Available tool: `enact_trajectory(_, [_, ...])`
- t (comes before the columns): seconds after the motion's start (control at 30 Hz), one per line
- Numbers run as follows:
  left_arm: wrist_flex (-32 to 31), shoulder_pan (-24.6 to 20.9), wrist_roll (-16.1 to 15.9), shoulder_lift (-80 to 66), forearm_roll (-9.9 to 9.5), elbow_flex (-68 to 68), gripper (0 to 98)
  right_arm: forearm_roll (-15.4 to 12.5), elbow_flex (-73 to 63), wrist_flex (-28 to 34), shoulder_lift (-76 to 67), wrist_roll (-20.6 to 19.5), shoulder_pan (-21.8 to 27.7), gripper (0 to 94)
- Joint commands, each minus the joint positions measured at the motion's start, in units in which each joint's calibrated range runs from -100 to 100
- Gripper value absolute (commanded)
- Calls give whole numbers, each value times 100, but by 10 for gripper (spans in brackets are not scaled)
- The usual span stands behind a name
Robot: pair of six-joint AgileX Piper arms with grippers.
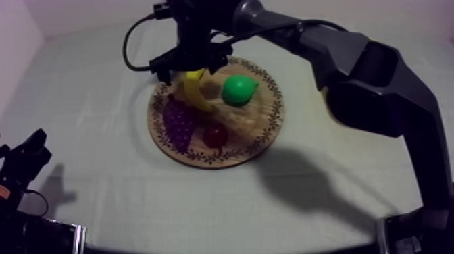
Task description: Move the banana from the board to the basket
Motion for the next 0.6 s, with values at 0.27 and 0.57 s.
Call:
enact_trajectory(0.27, [0,0,0,-3,-2,3,1,-53,-695,21,744,44,97,708])
enact_trajectory(0.57, [0,0,-1,-3,-2,3,1,-137,-1200,43,1149,74,241,669])
